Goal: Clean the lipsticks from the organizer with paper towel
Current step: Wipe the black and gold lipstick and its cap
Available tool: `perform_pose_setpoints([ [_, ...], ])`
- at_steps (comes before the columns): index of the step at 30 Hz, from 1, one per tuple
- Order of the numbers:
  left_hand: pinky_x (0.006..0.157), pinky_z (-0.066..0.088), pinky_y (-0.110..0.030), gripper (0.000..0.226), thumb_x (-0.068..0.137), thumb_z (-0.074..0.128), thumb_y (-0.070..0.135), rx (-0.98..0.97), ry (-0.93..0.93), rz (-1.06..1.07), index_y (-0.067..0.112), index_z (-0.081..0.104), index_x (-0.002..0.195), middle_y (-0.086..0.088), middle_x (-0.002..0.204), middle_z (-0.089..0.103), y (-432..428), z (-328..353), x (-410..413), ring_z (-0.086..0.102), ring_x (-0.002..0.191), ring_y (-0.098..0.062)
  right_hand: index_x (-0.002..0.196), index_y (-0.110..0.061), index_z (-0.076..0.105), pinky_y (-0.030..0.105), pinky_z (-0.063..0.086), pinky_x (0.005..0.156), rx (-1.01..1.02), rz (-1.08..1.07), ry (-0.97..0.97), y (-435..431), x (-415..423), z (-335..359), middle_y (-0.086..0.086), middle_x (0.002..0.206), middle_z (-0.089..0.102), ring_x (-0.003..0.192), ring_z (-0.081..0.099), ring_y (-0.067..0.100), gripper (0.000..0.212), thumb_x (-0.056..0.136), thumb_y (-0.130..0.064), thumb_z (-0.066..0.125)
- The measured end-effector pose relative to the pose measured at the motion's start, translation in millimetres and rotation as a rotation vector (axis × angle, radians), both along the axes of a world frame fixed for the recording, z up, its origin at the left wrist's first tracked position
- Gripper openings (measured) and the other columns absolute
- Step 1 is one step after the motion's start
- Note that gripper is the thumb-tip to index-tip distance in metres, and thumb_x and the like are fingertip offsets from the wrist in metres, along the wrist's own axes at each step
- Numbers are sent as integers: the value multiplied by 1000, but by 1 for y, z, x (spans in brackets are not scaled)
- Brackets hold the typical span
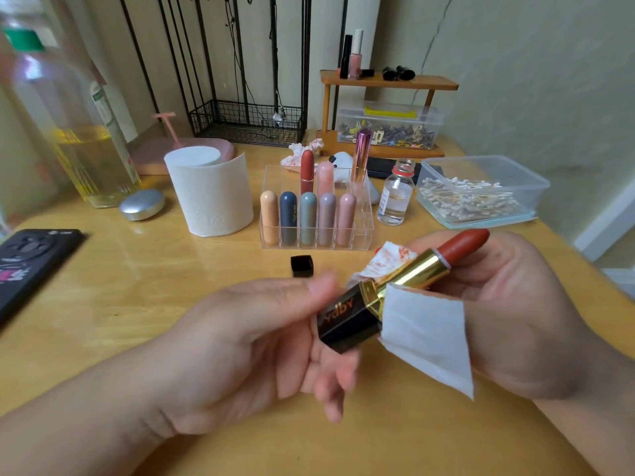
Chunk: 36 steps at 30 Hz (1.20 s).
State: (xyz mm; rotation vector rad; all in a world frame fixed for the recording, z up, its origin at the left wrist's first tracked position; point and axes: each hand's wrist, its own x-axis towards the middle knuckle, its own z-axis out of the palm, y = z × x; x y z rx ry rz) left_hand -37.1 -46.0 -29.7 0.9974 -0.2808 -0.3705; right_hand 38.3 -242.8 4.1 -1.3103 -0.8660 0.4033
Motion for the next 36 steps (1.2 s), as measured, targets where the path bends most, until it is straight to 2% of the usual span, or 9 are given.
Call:
perform_pose_setpoints([
  [3, 65, 53, -34, 30, 95, 62, 24, 21, -32, -29, -5, 63, 85, -16, 74, 62, 0, -3, 0, 55, 60, -19, 76, -22, 79, 22, 54, 55, -26, -62, -31, 0, 0, 1, -4, 68, 73, 61, 70, 9, 22, 58, -9, 80],
  [13, 69, 50, -20, 21, 81, 76, 32, 829, -686, 807, 25, 75, 100, -5, 84, 70, -13, 3, -18, 65, 75, -20, 74, -19, 74, 27, 56, 56, -47, -169, -52, 2, -2, 1, 0, 65, 70, 57, 67, 12, 16, 60, -12, 77],
  [16, 69, 54, -28, 21, 80, 76, 37, 808, -599, 764, 26, 76, 98, -5, 83, 71, -10, 2, -17, 68, 75, -21, 72, -17, 73, 35, 56, 51, -71, -204, -63, 4, -4, 3, 7, 62, 69, 55, 68, 23, 19, 59, -5, 80],
  [20, 70, 55, -41, 36, 88, 67, 32, 255, -71, 232, -3, 70, 93, -24, 82, 61, -2, 2, -7, 60, 66, -28, 68, -22, 74, 26, 51, 45, -77, -203, -71, 5, -5, 3, 5, 57, 68, 49, 65, 13, 22, 52, -9, 82],
  [22, 70, 53, -40, 34, 92, 66, 26, 124, -6, 83, -8, 66, 92, -19, 79, 56, -1, 2, -4, 56, 64, -24, 67, -21, 73, 24, 50, 47, -55, -172, -43, 6, -6, 4, 0, 58, 68, 52, 63, 10, 18, 52, -13, 78],
  [27, 72, 52, -33, 32, 79, 78, 34, 412, -190, 322, 8, 74, 98, -12, 79, 67, -3, 1, -9, 67, 71, -26, 69, -13, 68, 35, 39, 34, -101, -180, -73, 2, -4, 5, 10, 54, 62, 41, 54, 30, 13, 58, -17, 75],
  [31, 63, 46, -26, 23, 83, 73, 36, 950, -601, 720, 25, 75, 103, -3, 80, 58, -16, 17, -12, 60, 74, -24, 70, -18, 70, 26, 48, 47, -105, -175, -58, 3, -2, 5, 4, 59, 67, 52, 63, 15, 14, 59, -14, 78],
  [33, 61, 40, -19, 29, 88, 73, 32, 1137, -592, 715, 17, 71, 112, -1, 81, 54, -18, 22, -9, 59, 78, -20, 69, -21, 71, 27, 49, 47, -99, -175, -56, 3, -3, 5, 1, 58, 65, 52, 62, 13, 18, 60, -8, 79],
  [36, 68, 50, -26, 19, 83, 74, 36, 896, -623, 666, 23, 75, 97, -4, 83, 62, -13, 15, -14, 62, 76, -23, 64, -21, 71, 25, 47, 44, -108, -172, -45, 3, -3, 7, 1, 56, 65, 49, 61, 11, 23, 59, 1, 78],
])
